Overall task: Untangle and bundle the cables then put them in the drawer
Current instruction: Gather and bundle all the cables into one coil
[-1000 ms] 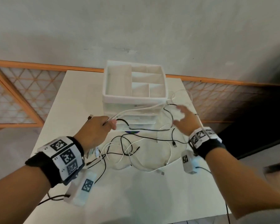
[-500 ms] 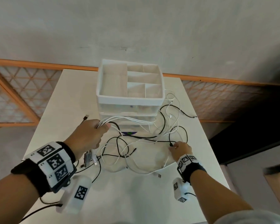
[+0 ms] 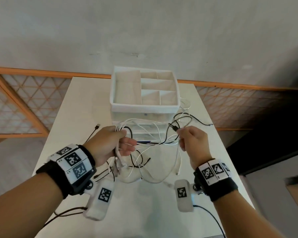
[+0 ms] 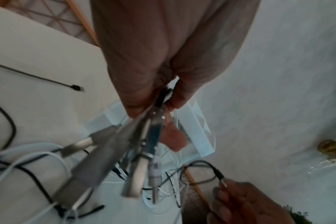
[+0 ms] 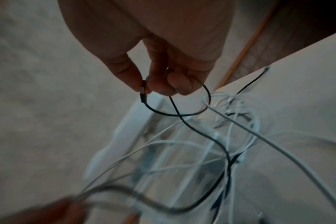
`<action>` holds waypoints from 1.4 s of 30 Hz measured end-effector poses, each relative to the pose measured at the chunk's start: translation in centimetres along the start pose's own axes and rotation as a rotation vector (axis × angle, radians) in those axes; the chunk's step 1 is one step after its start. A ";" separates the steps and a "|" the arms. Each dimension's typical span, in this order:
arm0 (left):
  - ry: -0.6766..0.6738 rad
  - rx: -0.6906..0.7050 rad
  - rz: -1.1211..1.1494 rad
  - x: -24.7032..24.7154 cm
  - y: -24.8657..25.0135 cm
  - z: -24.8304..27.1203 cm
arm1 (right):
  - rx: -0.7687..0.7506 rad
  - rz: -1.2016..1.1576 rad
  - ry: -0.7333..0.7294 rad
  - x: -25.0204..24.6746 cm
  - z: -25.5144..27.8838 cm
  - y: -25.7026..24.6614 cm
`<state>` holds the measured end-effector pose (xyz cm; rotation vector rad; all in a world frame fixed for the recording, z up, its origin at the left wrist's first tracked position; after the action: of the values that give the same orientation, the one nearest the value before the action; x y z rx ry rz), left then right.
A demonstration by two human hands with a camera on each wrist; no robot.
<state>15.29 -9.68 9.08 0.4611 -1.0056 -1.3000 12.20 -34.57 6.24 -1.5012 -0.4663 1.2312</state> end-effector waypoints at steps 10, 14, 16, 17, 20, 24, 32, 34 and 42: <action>-0.023 -0.040 0.091 0.1 0.0 0.2 | 0.128 0.150 0.048 2.3 3.3 -0.9; -0.033 -0.059 0.073 -0.4 -0.3 0.7 | -0.081 0.144 -0.200 2.0 5.3 -2.1; -0.091 -0.073 0.096 0.4 -0.2 1.2 | -0.161 0.108 -0.248 3.1 6.8 -2.7; -0.131 -0.071 0.128 0.9 0.0 1.5 | -0.196 0.116 -0.282 3.8 7.5 -2.8; -0.179 -0.027 0.167 1.9 0.8 1.7 | -0.304 0.249 -0.384 5.4 9.6 -2.0; -0.059 0.033 0.075 1.6 0.9 1.7 | -0.370 0.251 -0.460 5.1 10.7 -2.0; -0.187 0.177 -0.378 0.6 2.4 3.6 | -0.370 0.737 -0.007 2.3 5.3 -3.7; -0.117 0.256 -0.358 -0.1 3.3 3.8 | -0.147 0.871 -0.050 1.5 3.1 -2.6; -0.041 0.330 -0.305 -1.9 4.5 4.0 | -0.475 0.492 -0.160 0.4 4.3 -4.9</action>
<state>14.73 -5.76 14.00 0.8697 -1.2256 -1.4202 10.14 -30.52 10.96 -2.0066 -0.5390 1.7161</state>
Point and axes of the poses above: each hand's wrist, its own z-axis away from the middle knuckle, its own x-axis out of the palm, y = z × x, the point moved 1 cm from there along -z, towards the middle knuckle, and after that the axes turned 15 degrees about z, right-handed, at the moved point
